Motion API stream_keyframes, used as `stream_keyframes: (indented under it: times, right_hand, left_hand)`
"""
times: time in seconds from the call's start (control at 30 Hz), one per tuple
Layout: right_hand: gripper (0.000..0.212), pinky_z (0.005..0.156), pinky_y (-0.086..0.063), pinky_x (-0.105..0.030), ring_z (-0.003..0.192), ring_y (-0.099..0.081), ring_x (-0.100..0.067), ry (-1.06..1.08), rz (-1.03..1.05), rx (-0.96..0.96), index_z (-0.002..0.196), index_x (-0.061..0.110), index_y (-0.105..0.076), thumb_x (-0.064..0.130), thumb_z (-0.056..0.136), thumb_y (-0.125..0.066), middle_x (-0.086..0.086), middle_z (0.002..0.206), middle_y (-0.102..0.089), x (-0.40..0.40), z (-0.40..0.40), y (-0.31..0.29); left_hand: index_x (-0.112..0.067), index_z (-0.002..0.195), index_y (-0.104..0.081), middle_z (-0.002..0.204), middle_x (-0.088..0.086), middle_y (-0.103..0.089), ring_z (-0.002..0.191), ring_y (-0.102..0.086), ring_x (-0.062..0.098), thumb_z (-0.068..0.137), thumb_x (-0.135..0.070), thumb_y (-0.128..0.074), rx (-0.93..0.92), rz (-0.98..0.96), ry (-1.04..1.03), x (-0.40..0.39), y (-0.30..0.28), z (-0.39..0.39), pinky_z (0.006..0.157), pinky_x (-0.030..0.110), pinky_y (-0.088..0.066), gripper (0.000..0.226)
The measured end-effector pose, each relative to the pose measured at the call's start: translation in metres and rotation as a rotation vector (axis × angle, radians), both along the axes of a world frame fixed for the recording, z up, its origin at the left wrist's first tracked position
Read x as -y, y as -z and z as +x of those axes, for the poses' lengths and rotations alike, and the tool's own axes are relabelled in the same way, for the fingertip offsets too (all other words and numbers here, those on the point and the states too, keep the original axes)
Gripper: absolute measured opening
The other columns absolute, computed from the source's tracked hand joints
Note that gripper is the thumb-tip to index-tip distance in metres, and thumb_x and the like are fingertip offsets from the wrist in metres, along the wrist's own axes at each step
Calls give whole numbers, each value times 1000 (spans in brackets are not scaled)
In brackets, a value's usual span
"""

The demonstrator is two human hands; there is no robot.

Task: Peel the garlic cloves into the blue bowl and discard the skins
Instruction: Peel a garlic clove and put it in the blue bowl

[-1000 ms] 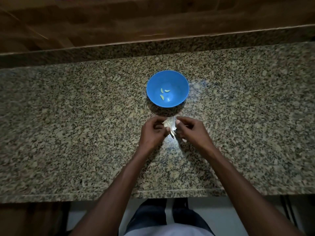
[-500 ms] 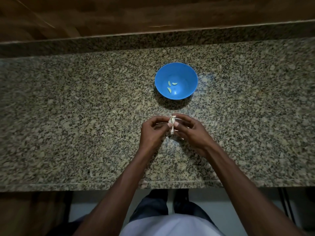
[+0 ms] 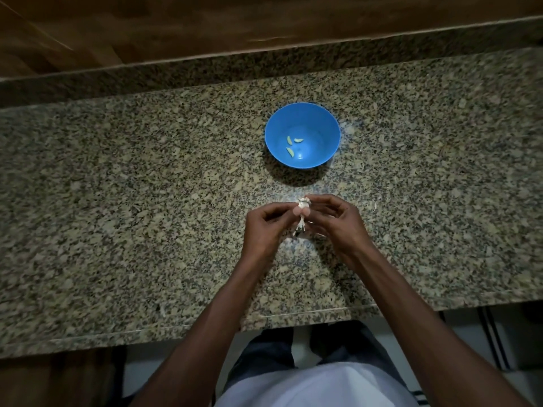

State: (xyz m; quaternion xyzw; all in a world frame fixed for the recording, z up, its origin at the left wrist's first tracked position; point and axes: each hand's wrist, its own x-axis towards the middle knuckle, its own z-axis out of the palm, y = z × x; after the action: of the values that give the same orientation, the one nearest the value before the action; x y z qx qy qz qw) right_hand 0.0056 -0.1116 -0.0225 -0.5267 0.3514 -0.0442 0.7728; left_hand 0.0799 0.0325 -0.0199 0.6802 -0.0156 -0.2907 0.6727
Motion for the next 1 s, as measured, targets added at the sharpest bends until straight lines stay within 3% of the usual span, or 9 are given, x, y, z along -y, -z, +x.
stream_keyframes:
  times: [0.2, 0.33, 0.53, 0.67, 0.73, 0.8, 0.9, 1.0]
  right_hand:
    - [48, 80, -61, -31, 99, -76, -27, 8, 94, 3, 115, 5, -77, 18, 70, -89, -13, 110, -79, 3, 1, -3]
    - [40, 81, -62, -33, 104, -76, -33, 1, 166, -10, 114, -1, -75, 9, 77, -85, -16, 109, -79, 11, -1, 1]
    - [34, 82, -64, -32, 103, -76, -31, -16, 210, -52, 117, -5, -73, 1, 84, -81, -19, 109, -78, 20, -4, 4]
    - [27, 83, -64, -37, 97, -77, -28, -69, 223, -68, 112, 4, -75, 5, 86, -82, -16, 106, -79, 29, -6, 8]
    - [26, 79, -64, -38, 91, -77, -23, -152, -6, -58, 112, 9, -77, 12, 87, -84, -11, 102, -80, 36, -4, 9]
    - [31, 81, -63, -35, 91, -77, -16, -257, -432, -74, 118, 13, -78, 20, 88, -83, -5, 104, -80, 43, 1, 12]
    - [31, 86, -61, -41, 95, -73, -24, -445, -892, -18, 122, 8, -76, 19, 93, -76, -12, 111, -74, 50, 15, 17]
    - [21, 82, -59, -49, 94, -68, -34, -617, -1130, 48, 111, -1, -76, 5, 92, -71, -19, 108, -69, 49, 23, 21]
  left_hand:
    - [-3, 104, -79, 99, 7, -80, 97, -76, 19, 85, -11, -83, -101, -40, -85, 10, -5, -9, 81, 25, -59, 21]
    - [-3, 104, -79, 98, 2, -80, 98, -76, 17, 87, -10, -81, -22, 22, -170, 20, 0, -23, 85, 28, -60, 19]
    - [-6, 101, -80, 90, -4, -79, 88, -75, 8, 90, -8, -78, 155, 172, -311, 40, 7, -40, 76, 19, -58, 12]
    - [-12, 104, -78, 95, -5, -77, 87, -71, 3, 95, -14, -74, 178, 293, -289, 50, 6, -43, 73, 14, -56, 11]
    - [-13, 106, -75, 96, -1, -76, 88, -72, 8, 98, -18, -70, 113, 316, -307, 49, 8, -42, 75, 22, -59, 11]
    - [-15, 109, -73, 99, 3, -75, 90, -71, 17, 100, -22, -68, -19, 297, -357, 42, 12, -40, 78, 30, -60, 12]
    - [-16, 111, -71, 94, 6, -71, 83, -65, 17, 101, -18, -66, -140, 181, -342, 27, 11, -43, 67, 25, -55, 11]
    - [-13, 120, -71, 90, 7, -67, 74, -61, 12, 103, -8, -61, -174, 79, -314, 19, 3, -48, 63, 19, -52, 20]
